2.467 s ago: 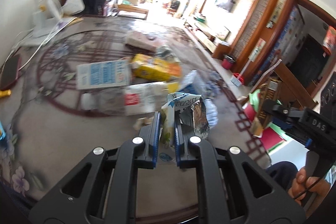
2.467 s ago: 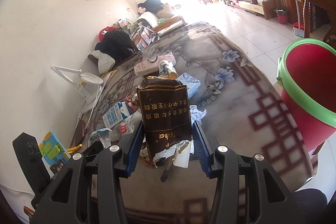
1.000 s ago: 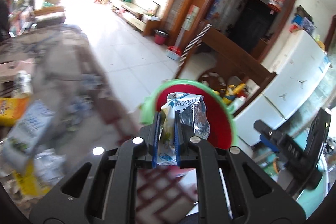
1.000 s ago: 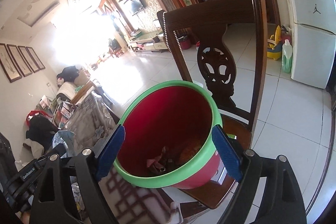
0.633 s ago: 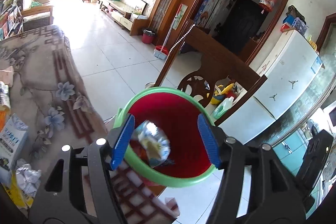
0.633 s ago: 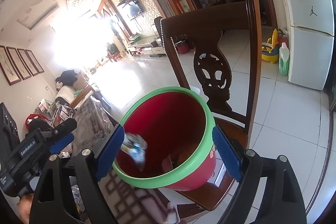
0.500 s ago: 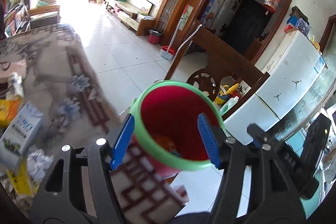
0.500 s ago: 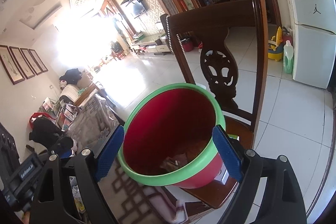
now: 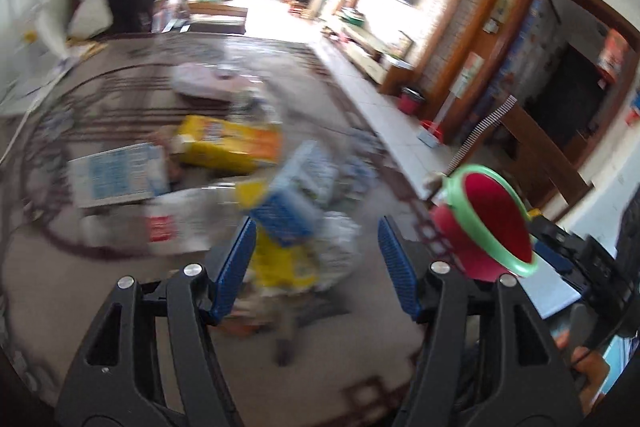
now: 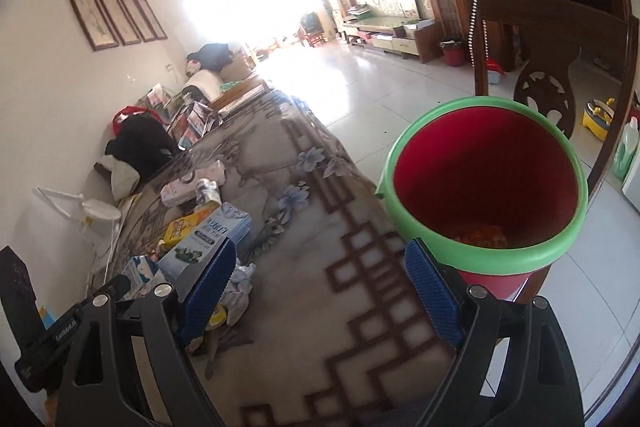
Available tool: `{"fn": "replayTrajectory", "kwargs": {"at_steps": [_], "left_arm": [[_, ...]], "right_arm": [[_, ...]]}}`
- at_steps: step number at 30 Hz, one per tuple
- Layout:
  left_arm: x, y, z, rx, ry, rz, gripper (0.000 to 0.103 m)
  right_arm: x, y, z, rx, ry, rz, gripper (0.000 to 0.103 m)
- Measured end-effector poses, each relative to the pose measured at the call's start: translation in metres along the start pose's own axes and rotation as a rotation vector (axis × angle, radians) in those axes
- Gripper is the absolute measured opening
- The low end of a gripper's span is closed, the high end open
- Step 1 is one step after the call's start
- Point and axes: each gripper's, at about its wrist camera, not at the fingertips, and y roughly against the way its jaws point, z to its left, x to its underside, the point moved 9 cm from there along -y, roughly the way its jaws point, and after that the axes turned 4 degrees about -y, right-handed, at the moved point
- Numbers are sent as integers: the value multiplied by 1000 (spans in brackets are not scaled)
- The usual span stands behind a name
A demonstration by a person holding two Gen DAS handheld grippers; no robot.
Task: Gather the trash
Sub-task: 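Grasp the white milk carton on the table with the left tool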
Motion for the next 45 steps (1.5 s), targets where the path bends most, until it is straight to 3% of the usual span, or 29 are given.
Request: {"fn": "replayTrajectory", "kwargs": {"at_steps": [5,8,13,15,21,26,30,36,44,45], "left_arm": [[-7,18,96,-100,179,-24,60],[-3,21,142,-121,282,-8,60],[0,11,195,-120,421,29,60],[-4,5,206,-123,428,37,60],[-16,-20,190,-84,109,178,75],[-9,-48,185,-173,-169,309,76],[-3,-69,187,-193,-250,367,76],[4,-84,182,-198,-306,392,76],[11,-94,170,-191,-325,402,76],[12,-94,169,-186,-321,400,72]], "right_arm": [[9,0,23,8,46,18,90],[13,-1,34,12,67,30,90],[25,-8,55,23,127,50,90],[31,-11,65,23,152,64,90],[40,-19,77,42,194,90,90],[48,-29,75,53,193,124,91],[54,-36,75,54,190,151,91],[64,-50,74,60,184,190,91],[75,-55,82,46,204,219,91],[76,-55,82,46,203,220,91]]}}
